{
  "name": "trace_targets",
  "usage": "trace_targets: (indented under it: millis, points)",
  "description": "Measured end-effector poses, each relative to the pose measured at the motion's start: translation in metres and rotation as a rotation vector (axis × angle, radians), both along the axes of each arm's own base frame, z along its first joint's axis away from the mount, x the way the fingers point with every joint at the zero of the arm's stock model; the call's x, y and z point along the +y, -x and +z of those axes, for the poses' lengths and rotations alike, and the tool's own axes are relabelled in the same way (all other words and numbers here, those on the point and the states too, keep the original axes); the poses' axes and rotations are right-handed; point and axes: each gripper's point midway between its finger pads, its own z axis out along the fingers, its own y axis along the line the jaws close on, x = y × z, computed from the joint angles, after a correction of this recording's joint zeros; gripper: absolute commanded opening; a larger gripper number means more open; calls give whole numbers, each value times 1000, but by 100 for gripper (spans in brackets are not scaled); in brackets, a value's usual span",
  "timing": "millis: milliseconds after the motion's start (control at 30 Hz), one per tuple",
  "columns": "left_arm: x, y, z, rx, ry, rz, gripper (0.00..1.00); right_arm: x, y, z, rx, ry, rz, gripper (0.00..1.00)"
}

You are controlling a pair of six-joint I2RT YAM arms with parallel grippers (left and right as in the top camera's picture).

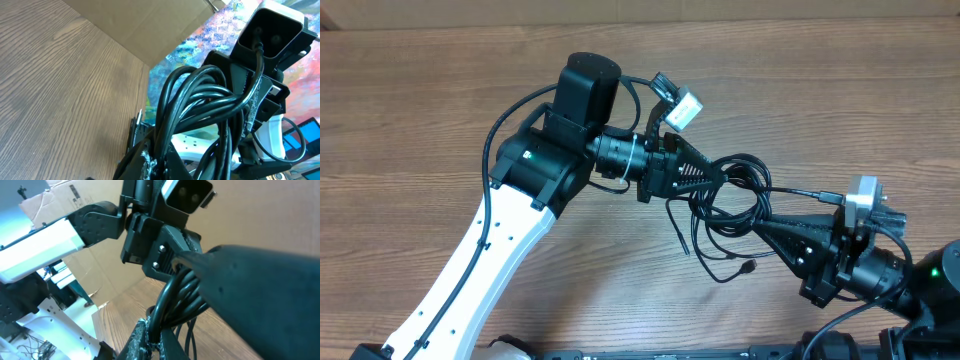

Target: Untangle cables

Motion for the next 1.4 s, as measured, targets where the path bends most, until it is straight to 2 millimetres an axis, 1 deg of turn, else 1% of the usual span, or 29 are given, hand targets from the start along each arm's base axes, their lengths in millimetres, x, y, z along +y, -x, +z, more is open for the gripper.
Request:
trace_targets:
  millis: [67,267,400,600,800,1033,1133,1200,1233,1267,1300,1333,1367,1400]
  points:
    - [0,-1,-1,0,-3,4,4,-2,-2,-4,22,1,-20,4]
    - [-1,-8,-6,-4,-25,35,4,-16,-20,-20,113,15,-171,4]
    - [-1,-8,-7,0,-29,37,4,-33,-37,-28,164,11,-315,4]
    - [-2,-3,-7,15,-30,20,4,-55,-53,-32,216,-12,-481,4]
    - [-2,-2,-7,17,-26,14,4,-63,-58,-35,247,-32,-544,4]
    - [-2,-2,-7,17,-26,13,4,-69,-58,-50,315,-16,-588,4]
    - [-4,1,-7,17,-26,5,4,-84,-60,-66,372,17,-684,4]
    - [-5,2,-7,16,-26,1,4,-94,-61,-74,391,39,-747,4]
    - [-5,2,-7,16,-26,1,4,-99,-61,-77,401,49,-781,9]
    - [-5,2,-7,16,-26,1,4,-103,-61,-79,406,56,-805,21]
    - [-5,2,-7,17,-26,1,4,-108,-62,-81,408,64,-834,30]
    - [-5,2,-7,17,-27,1,4,-110,-62,-82,413,62,-846,41]
    - [-5,2,-7,15,-26,0,4,-115,-62,-84,413,75,-871,60]
    - [-5,2,-7,16,-25,-1,4,-117,-62,-85,417,79,-885,81]
